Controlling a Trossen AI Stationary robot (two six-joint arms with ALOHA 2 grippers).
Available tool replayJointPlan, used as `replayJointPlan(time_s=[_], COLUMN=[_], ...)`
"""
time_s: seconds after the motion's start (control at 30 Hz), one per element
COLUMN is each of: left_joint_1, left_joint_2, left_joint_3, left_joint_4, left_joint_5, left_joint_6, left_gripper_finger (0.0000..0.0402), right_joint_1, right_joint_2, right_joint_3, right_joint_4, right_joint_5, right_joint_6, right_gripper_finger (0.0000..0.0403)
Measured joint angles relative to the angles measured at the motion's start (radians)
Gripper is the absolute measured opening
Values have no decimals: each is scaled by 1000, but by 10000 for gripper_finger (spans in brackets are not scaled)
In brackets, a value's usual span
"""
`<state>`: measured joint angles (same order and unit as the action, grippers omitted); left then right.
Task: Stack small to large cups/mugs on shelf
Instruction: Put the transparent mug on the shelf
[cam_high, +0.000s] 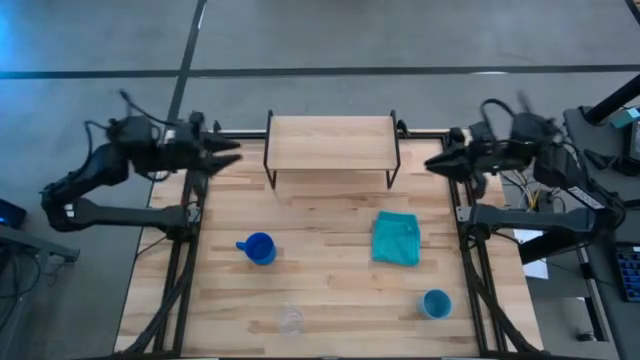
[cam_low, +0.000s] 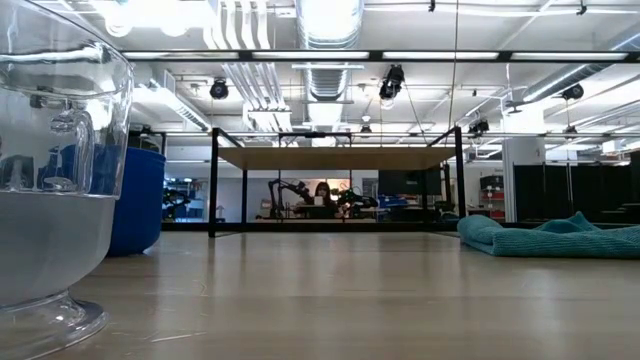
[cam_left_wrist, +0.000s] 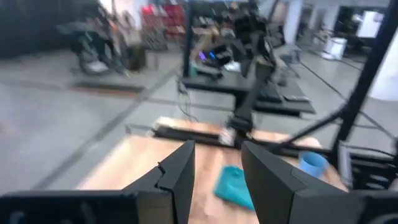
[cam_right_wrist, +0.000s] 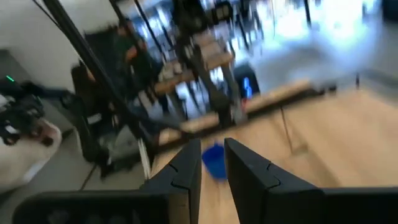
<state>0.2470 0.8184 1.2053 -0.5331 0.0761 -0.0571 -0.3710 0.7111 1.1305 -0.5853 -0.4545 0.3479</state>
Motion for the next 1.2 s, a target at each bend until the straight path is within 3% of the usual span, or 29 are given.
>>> replayJointPlan(time_s=[0.2, 0.43, 0.73, 1.2], left_joint_1=[0, -14, -204, -399], left_joint_2=[96, 204, 337, 473], left_joint_3=[0, -3, -4, -18], left_joint_4=[2, 0, -54, -165], left_joint_5=[138, 400, 419, 417], left_joint_6=[-74, -172, -37, -28], left_gripper_finger=[118, 118, 118, 118], right_joint_1=[43, 45, 45, 45], right_joint_2=[94, 156, 168, 172], right_joint_3=[-24, -31, 16, 29], right_joint_4=[-20, -18, -16, -17], right_joint_5=[-2, 1, 2, 2], right_joint_6=[-8, -66, -48, -7], right_gripper_finger=[66, 66, 66, 66])
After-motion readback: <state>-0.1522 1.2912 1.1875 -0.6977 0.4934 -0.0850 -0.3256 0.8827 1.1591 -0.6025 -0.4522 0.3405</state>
